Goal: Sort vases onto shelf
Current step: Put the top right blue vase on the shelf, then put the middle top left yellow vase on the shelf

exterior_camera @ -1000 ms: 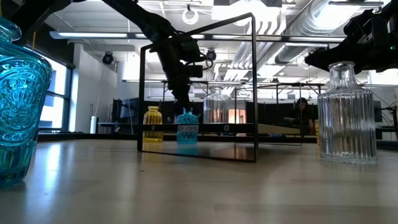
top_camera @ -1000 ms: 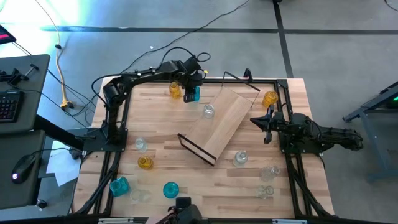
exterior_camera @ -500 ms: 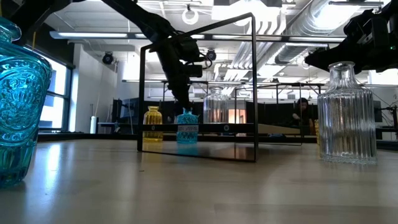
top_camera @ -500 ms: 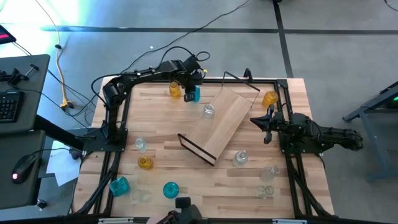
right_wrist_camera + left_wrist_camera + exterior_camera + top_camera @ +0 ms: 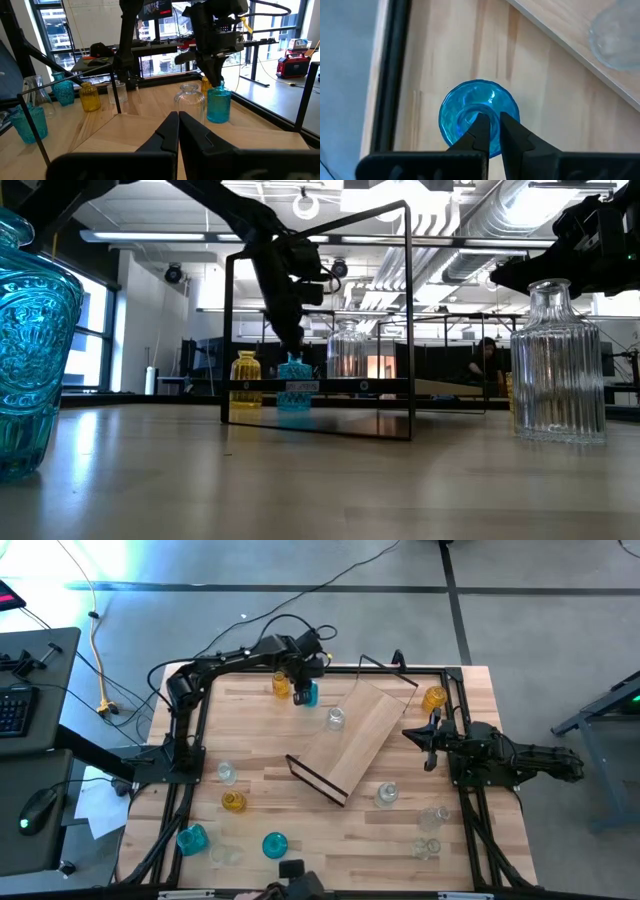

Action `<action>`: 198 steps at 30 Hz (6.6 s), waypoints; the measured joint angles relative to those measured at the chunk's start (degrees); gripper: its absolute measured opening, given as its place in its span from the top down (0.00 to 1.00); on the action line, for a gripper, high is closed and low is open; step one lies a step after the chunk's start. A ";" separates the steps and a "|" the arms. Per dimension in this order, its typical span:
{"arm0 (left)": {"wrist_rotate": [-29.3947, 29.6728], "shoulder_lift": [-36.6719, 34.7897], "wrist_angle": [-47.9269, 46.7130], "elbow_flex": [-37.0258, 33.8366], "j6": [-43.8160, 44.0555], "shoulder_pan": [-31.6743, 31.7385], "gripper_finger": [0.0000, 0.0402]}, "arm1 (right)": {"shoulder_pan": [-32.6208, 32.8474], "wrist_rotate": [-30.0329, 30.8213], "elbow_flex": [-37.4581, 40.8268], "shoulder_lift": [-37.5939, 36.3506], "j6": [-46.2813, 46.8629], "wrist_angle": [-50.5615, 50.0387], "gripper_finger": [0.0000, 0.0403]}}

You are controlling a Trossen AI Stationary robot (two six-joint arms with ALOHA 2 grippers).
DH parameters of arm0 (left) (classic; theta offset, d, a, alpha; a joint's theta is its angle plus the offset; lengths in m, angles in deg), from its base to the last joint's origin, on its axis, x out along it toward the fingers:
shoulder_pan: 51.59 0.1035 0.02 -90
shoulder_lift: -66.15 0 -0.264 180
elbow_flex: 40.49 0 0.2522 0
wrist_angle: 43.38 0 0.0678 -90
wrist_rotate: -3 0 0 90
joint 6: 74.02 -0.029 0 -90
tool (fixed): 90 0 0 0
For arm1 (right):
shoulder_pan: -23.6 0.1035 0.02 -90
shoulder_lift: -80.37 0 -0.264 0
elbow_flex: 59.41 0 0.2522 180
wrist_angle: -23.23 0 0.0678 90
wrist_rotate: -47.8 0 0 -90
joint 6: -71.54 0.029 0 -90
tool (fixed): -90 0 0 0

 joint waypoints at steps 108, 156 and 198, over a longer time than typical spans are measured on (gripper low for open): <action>-6.38 -13.47 5.10 -10.73 24.40 -23.73 0.92 | 0.02 -0.01 0.01 -0.02 0.02 0.02 1.00; 3.82 -22.10 7.51 -8.24 21.13 -23.31 0.78 | 0.02 -0.01 0.02 0.00 0.02 0.00 1.00; 17.14 -53.83 26.91 -46.10 25.78 -9.22 0.78 | 0.02 0.00 0.00 0.00 0.02 0.00 1.00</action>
